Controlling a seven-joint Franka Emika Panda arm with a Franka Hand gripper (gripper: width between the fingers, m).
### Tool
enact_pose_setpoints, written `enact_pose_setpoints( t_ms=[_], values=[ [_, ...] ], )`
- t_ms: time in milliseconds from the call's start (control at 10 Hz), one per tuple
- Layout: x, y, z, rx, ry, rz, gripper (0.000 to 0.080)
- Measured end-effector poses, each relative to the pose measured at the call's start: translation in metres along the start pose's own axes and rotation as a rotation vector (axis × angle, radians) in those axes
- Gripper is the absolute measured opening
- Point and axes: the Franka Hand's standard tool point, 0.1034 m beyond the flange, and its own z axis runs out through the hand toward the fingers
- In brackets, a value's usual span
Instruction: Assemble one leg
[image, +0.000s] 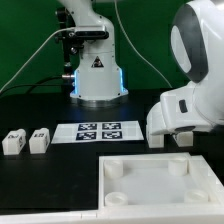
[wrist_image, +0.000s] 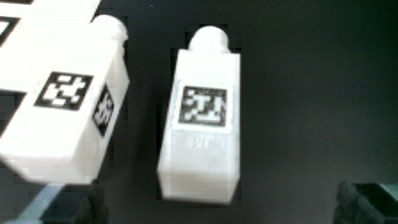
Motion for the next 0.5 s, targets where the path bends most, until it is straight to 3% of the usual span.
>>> enact_pose_setpoints(
  t_ms=[500],
  values=[
    [-0.003, -0.004, 0.033, -0.018, -0.018, -0.001, 0.0649]
  ],
)
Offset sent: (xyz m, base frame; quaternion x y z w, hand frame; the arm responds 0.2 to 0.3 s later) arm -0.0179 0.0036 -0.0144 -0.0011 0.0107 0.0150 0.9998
